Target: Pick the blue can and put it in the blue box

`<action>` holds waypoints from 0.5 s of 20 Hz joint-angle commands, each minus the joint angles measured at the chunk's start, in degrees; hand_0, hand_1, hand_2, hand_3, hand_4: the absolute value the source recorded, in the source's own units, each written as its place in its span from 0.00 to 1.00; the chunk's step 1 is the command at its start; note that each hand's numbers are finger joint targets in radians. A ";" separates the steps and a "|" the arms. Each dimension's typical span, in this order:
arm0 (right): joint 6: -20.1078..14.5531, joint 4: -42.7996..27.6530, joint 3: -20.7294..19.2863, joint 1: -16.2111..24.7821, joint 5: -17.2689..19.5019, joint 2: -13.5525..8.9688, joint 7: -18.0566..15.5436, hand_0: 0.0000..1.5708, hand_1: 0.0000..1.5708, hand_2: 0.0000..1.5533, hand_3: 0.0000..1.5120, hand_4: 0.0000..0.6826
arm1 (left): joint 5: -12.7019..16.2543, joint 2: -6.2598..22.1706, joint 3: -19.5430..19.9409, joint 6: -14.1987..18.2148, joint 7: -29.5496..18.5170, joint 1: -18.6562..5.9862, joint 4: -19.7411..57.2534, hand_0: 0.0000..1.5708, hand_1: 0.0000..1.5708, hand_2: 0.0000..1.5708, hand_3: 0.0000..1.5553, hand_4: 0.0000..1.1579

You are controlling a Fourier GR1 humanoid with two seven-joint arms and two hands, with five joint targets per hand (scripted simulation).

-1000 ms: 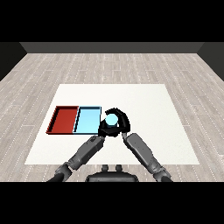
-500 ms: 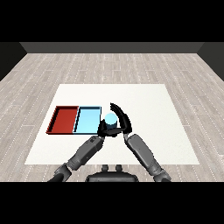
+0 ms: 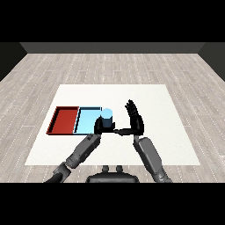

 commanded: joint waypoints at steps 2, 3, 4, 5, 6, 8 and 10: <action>1.58 -5.05 -7.41 6.84 -5.48 -1.82 -3.77 0.00 0.00 0.00 0.00 0.00 | -2.09 1.90 3.37 0.88 0.45 -4.64 3.96 1.00 1.00 1.00 0.99 0.99; 2.05 -3.87 -10.80 2.82 -7.67 -2.08 -2.02 0.00 0.00 0.00 0.00 0.00 | -2.41 5.26 3.80 0.10 0.78 -3.37 2.29 1.00 1.00 1.00 0.99 0.99; 3.16 -6.61 -8.65 8.15 -6.79 -2.52 -4.07 0.00 0.00 0.00 0.00 0.00 | -3.23 6.70 3.67 0.40 1.58 -1.93 2.31 1.00 1.00 1.00 0.98 0.99; 4.25 -2.69 -11.65 6.39 -8.06 -3.09 -5.17 0.00 0.00 0.00 0.00 0.00 | -3.48 6.95 5.04 2.32 3.13 -4.85 3.59 1.00 1.00 1.00 0.97 0.99; 6.00 -6.45 -11.18 10.25 -10.19 -3.51 -4.25 0.00 0.00 0.00 0.00 0.00 | -4.17 8.65 4.72 3.70 5.09 -4.28 -0.19 1.00 1.00 1.00 0.98 0.99; 6.43 -6.01 -11.74 11.69 -10.20 -3.54 -4.44 0.00 0.00 0.00 0.00 0.00 | -4.19 9.53 6.32 3.14 9.36 -5.83 1.68 1.00 1.00 1.00 0.98 1.00; 5.28 -2.34 -13.81 5.80 -10.10 -3.68 -3.09 0.00 0.00 0.00 0.00 0.00 | -5.73 13.16 6.46 4.57 9.90 -3.88 2.15 1.00 1.00 1.00 0.97 0.99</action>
